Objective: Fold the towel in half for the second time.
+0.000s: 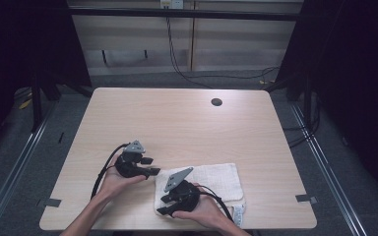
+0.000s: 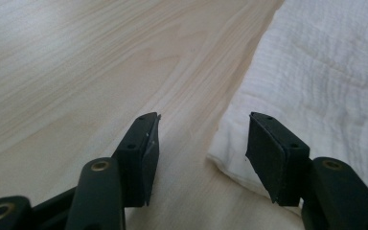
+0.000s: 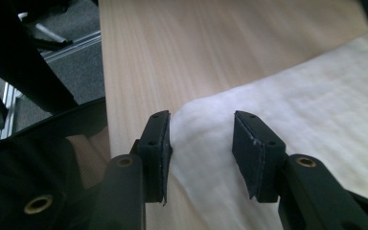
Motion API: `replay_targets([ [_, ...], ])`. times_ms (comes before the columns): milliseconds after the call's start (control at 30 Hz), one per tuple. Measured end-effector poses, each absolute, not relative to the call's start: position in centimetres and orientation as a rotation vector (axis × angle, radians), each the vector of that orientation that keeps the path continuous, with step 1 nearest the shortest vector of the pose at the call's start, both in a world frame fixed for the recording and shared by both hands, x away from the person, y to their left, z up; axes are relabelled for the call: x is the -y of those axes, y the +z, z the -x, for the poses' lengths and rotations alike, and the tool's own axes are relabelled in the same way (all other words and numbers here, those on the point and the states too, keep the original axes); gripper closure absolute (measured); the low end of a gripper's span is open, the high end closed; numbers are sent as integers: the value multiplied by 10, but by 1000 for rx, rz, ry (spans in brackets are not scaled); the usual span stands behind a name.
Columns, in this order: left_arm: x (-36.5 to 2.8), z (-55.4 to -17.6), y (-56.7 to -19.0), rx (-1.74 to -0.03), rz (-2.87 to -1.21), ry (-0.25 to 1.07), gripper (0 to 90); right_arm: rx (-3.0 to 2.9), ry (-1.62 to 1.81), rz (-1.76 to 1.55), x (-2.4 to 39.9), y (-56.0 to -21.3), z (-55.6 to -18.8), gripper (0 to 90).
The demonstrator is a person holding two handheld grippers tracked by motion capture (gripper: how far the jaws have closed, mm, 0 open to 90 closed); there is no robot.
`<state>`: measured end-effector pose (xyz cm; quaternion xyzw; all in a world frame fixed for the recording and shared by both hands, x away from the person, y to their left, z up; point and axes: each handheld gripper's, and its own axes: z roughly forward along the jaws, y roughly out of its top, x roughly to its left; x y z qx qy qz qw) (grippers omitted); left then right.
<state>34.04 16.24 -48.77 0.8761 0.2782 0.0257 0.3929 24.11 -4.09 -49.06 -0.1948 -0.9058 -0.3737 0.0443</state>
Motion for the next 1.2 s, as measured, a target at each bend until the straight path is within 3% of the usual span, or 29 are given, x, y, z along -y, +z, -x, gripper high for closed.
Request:
replay_targets([
  [333, -170, -336, -486, -732, -2209, 72, 421, 2936, -1194, 492, 33, -496, -223, 594],
  [500, -177, -338, -483, -754, -2171, 67, 423, 2964, -1185, 520, 33, -496, -225, 728],
  [600, -176, -340, -486, -711, -2160, -5, 433, 2964, -1172, 552, 34, -495, -230, 826],
  [1200, -165, -341, -498, -678, -2222, -8, 461, 2857, -1181, 630, 39, -497, -238, 842],
])
